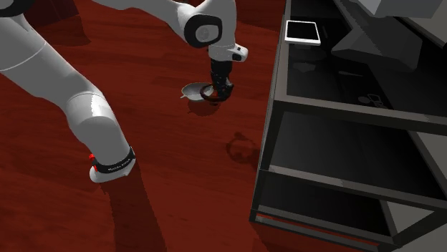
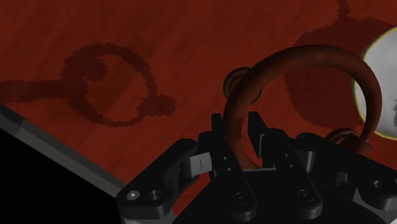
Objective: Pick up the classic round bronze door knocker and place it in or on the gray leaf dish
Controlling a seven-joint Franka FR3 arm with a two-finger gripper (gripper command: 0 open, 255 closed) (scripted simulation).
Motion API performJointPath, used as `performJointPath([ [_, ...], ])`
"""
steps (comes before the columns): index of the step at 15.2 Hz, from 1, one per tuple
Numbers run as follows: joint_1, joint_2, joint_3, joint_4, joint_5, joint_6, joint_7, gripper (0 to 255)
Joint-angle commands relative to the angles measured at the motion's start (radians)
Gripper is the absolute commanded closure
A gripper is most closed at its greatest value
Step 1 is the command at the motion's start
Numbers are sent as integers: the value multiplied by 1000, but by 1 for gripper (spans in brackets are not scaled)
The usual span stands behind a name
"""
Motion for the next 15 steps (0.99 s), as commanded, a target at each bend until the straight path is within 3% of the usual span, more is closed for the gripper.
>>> performJointPath([
  [1,25,-1,37,1,13,-3,55,255],
  [13,172,65,247,97,83,-31,366,255],
  [15,172,78,248,81,83,-2,366,255],
])
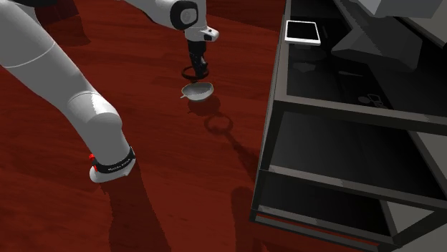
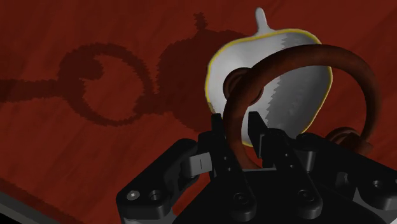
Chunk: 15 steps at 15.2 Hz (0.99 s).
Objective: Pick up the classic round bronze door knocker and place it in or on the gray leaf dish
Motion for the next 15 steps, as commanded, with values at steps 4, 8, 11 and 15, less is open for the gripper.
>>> performJointPath([
  [4,3,32,6,-32,0,64,9,255],
  [8,3,63,7,-58,-1,122,10,255],
  [11,3,89,8,-76,-3,165,11,255],
  [15,3,127,9,-96,-5,223,13,255],
])
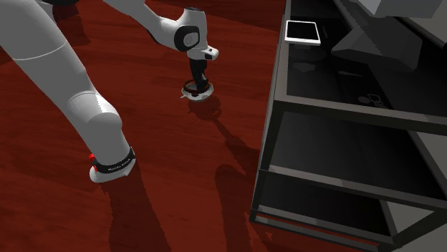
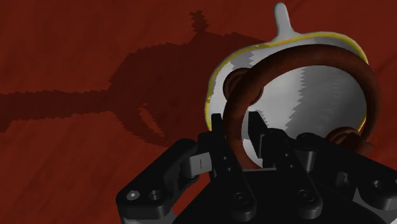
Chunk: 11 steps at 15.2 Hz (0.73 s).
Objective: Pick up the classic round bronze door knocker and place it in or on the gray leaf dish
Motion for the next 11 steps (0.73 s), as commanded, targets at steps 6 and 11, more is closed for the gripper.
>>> performJointPath([
  [6,1,16,2,-8,-1,25,3,255],
  [11,1,16,2,-8,-1,25,3,0],
])
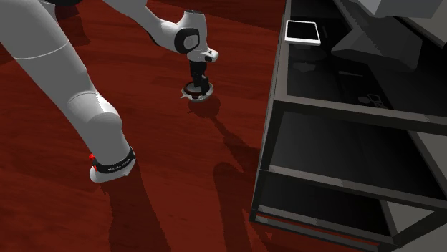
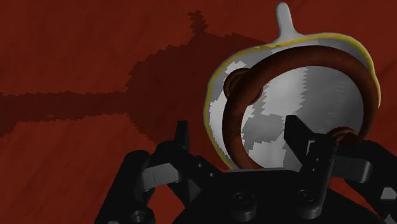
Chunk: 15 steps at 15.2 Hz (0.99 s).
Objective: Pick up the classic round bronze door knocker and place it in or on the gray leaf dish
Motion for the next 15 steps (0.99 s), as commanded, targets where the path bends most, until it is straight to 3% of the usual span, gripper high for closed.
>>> performJointPath([
  [1,0,0,0,0,0,0,0,0],
  [3,0,0,0,0,0,0,0,0],
  [7,0,-84,-3,54,5,-138,-5,0],
  [15,0,-84,-3,54,5,-138,-5,0],
])
